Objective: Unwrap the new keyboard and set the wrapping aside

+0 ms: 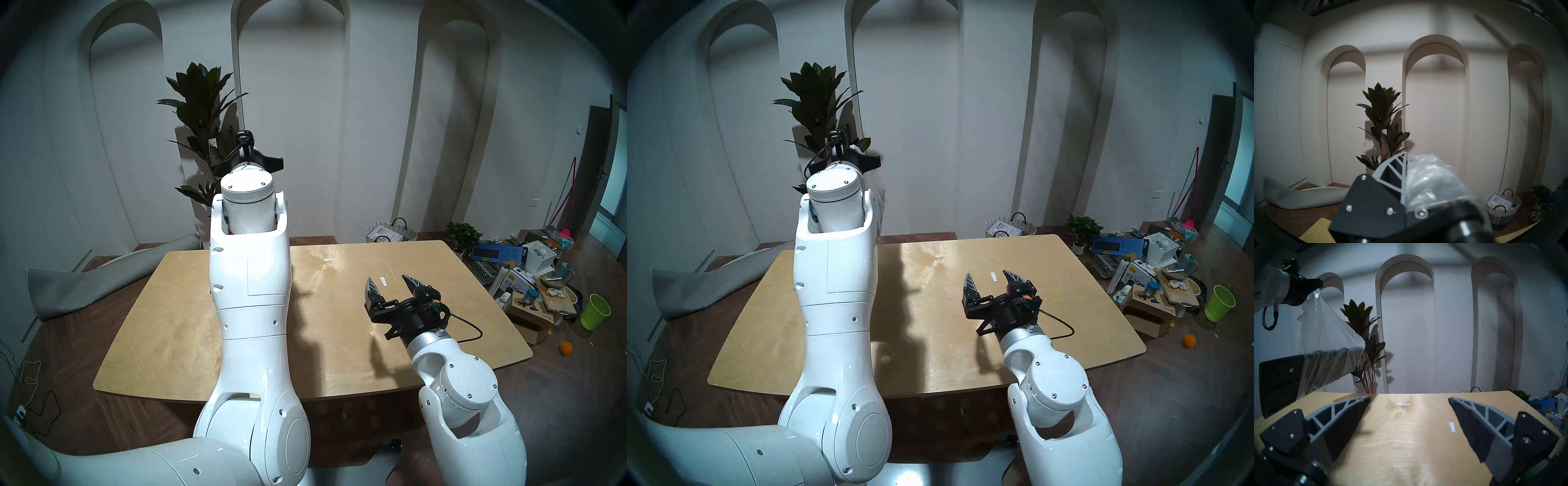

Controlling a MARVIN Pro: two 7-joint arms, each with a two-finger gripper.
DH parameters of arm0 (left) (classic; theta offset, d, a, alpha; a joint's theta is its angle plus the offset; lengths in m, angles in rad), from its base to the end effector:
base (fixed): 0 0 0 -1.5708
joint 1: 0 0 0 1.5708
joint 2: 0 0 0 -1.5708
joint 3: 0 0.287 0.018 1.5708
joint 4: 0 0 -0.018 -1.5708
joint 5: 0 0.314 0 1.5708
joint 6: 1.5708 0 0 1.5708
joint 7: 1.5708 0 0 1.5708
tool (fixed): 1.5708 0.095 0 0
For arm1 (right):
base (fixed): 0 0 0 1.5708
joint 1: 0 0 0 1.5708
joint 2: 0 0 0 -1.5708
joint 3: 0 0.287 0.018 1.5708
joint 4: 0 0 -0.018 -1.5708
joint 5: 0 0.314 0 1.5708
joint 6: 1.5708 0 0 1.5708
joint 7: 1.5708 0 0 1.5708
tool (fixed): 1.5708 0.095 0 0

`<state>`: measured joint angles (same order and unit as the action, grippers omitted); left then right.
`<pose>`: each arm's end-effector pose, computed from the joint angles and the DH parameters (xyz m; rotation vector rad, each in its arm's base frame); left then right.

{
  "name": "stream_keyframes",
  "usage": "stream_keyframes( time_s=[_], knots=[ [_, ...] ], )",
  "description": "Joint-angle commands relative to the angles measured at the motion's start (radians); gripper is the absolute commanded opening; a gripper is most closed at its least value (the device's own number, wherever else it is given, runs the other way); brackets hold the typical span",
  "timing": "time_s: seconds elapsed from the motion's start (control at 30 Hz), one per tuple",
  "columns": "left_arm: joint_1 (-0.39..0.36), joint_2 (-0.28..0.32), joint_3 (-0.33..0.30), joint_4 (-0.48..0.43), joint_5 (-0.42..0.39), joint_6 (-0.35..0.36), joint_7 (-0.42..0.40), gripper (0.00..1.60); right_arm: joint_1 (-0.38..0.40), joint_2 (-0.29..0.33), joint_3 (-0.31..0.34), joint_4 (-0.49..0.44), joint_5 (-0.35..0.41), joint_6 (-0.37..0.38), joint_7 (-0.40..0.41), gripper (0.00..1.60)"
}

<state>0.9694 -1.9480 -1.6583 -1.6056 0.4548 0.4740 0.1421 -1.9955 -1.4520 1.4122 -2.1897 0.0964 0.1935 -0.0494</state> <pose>0.5248 -0.0567 -0.0350 -1.9417 -0.2634 -2.2026 0.2984 0.0457 -0.2300 -2.1339 -0.1170 -2.0926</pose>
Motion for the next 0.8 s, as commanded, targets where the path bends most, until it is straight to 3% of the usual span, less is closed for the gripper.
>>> stream_keyframes(
  time_s=[0.0,0.37,0.67,0.77],
  knots=[
    [-0.102,-0.005,-0.001,0.029,0.032,-0.06,0.095,0.0,-0.055,-0.017,-0.032,-0.06,-0.04,-0.026,-0.044,1.6],
    [-0.112,-0.005,0.044,0.086,0.135,-0.114,0.297,0.0,-0.069,-0.008,-0.024,-0.061,-0.063,-0.048,-0.077,1.6],
    [-0.102,-0.014,0.074,0.091,0.159,-0.136,0.373,0.0,0.013,0.014,0.008,0.029,-0.076,-0.083,-0.061,1.6],
    [-0.096,-0.01,0.078,0.084,0.147,-0.149,0.362,0.0,0.042,0.02,0.015,0.064,-0.077,-0.087,-0.054,1.6]
  ],
)
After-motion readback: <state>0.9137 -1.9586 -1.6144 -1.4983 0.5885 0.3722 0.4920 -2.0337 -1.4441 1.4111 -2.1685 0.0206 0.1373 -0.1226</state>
